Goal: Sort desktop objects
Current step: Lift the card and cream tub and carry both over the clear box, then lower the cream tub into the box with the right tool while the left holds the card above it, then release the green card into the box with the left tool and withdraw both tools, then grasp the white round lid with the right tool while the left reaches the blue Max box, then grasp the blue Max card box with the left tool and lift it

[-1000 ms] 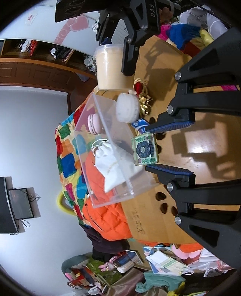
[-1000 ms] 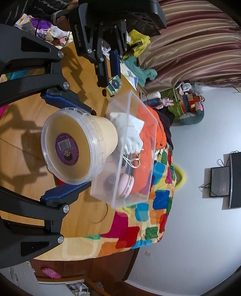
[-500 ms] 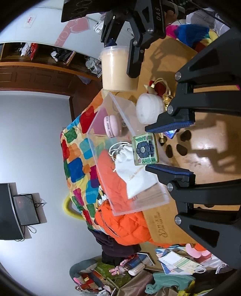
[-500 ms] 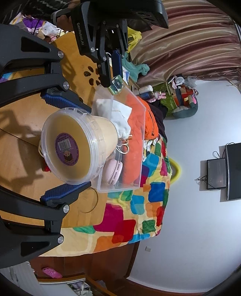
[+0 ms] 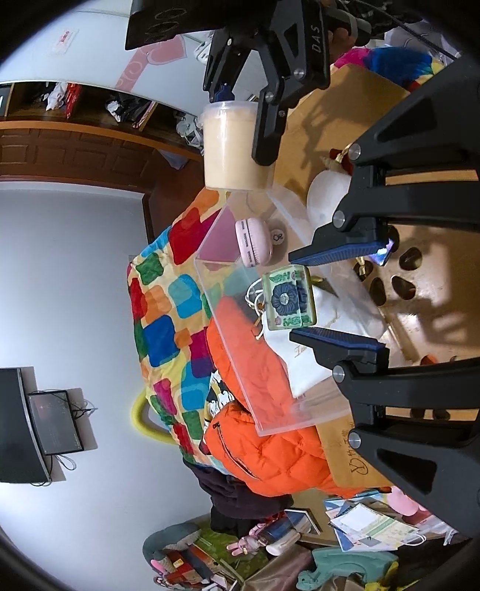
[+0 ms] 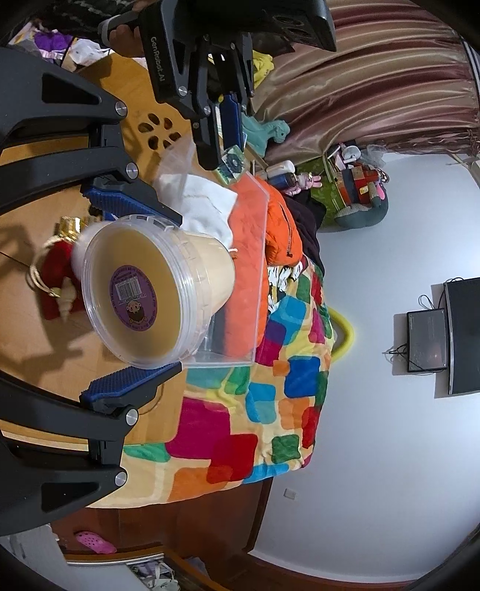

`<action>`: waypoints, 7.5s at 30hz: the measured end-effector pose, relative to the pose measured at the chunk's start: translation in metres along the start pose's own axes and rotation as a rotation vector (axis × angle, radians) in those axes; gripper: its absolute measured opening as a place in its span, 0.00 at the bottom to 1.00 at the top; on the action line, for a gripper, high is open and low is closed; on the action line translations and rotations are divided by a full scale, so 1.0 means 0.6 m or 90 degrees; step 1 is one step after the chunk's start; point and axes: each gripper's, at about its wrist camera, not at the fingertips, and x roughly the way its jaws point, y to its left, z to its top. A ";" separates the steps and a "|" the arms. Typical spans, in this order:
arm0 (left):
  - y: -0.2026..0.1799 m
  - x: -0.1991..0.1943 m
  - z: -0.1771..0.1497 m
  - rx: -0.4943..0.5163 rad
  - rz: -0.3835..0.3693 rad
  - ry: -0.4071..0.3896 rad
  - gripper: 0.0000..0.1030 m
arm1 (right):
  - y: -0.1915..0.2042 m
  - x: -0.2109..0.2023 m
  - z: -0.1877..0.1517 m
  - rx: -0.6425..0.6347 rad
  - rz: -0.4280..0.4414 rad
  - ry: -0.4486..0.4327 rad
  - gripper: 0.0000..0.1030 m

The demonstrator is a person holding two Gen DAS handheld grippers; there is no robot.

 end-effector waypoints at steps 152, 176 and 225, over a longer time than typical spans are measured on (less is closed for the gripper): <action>-0.034 -0.012 -0.124 -0.009 0.056 -0.032 0.89 | 0.047 0.099 -0.098 0.004 -0.012 0.113 0.79; -0.059 0.063 -0.140 -0.021 0.018 0.054 0.80 | 0.027 0.073 -0.120 0.012 0.029 0.100 0.62; -0.080 0.100 -0.126 -0.057 -0.012 0.105 0.27 | -0.019 0.046 -0.190 0.047 0.024 0.123 0.61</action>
